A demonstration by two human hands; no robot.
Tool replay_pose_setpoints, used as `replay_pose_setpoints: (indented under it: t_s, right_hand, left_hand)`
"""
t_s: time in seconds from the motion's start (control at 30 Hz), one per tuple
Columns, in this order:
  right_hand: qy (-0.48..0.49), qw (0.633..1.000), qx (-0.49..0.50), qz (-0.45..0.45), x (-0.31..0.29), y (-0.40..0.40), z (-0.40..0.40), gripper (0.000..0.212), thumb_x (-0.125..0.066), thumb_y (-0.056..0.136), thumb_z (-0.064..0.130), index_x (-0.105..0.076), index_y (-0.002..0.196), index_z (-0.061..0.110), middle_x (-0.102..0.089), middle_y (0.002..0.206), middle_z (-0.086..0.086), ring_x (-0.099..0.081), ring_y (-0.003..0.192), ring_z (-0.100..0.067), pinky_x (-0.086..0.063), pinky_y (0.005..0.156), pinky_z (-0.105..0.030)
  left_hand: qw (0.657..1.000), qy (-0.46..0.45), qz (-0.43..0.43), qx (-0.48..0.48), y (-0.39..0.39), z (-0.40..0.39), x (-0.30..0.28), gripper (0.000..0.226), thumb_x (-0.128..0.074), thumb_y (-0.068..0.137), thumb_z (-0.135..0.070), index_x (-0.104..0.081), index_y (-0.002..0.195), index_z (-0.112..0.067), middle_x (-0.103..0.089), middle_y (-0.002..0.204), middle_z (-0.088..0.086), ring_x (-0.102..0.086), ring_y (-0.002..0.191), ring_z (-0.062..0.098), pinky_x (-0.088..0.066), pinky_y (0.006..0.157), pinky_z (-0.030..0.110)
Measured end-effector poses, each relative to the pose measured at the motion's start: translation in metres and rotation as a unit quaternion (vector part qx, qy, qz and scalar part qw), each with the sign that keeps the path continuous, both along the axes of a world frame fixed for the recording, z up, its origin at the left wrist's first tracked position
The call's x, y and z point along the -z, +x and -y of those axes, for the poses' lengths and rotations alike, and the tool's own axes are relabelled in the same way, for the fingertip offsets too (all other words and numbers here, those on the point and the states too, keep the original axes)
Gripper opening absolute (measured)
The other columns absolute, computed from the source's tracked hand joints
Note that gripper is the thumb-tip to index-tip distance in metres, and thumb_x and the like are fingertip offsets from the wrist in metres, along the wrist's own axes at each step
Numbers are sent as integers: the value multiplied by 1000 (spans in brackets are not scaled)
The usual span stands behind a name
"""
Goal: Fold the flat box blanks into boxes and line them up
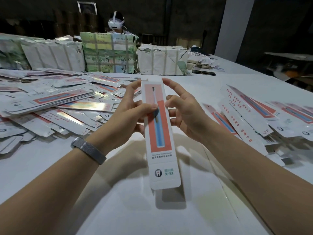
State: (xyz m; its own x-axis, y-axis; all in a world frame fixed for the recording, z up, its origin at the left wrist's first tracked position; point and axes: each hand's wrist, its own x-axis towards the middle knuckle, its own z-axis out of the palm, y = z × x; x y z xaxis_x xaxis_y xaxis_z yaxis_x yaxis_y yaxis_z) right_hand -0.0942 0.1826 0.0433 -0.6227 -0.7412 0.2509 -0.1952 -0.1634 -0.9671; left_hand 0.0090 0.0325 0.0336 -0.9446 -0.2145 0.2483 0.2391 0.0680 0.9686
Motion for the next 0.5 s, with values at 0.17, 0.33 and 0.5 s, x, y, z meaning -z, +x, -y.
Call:
replay_pose_setpoints:
  t_s: [0.17,0.33,0.5]
  right_hand:
    - [19,1000,-16,7,-3,-4,-5,42,-49,77,13,-59,109,37,-66,98,-14,-65,79,-32,-52,76,-53]
    - [3,1000,16,-19,-3,-3,-4,26,-52,77,18,-56,101,26,-67,90,-2,-65,80,-17,-55,69,-38]
    - [-84,995,53,3,-5,-2,-4,23,-59,74,10,-54,95,17,-61,87,5,-65,88,-17,-55,75,-31]
  left_hand:
    - [998,-31,8,45,3,-1,2,50,-68,90,-21,-36,126,-37,-75,89,-1,-74,80,26,-61,55,42]
    - [998,-42,9,45,4,-4,0,57,-75,87,-24,-38,129,-35,-74,92,5,-73,80,27,-58,50,37]
    - [996,-51,11,67,5,-10,0,56,-66,85,-29,-36,132,-37,-75,94,2,-74,84,28,-59,55,43]
